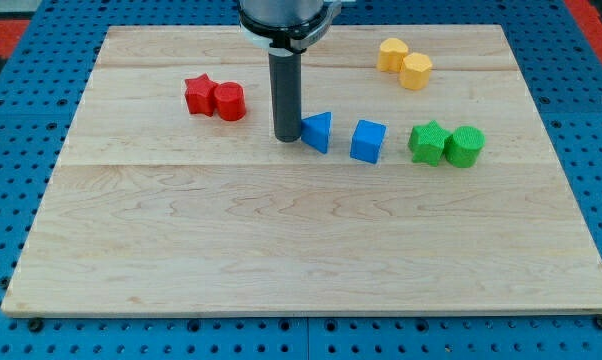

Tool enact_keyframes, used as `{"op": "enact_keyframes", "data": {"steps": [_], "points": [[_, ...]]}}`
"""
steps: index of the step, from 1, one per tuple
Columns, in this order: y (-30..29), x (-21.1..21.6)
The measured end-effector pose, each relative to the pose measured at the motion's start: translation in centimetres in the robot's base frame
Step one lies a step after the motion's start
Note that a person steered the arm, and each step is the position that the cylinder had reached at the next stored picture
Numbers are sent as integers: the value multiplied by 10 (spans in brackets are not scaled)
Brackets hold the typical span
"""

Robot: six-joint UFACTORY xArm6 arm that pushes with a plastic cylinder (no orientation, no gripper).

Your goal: Nudge the blue triangle down a bit

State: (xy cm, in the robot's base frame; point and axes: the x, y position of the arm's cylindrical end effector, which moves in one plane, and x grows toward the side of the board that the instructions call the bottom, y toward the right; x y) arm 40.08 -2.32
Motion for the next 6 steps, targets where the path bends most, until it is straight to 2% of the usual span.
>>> {"op": "enact_keyframes", "data": {"steps": [1,2,3,6], "points": [[-14,-12],[34,-37],[70,-31],[21,-20]]}}
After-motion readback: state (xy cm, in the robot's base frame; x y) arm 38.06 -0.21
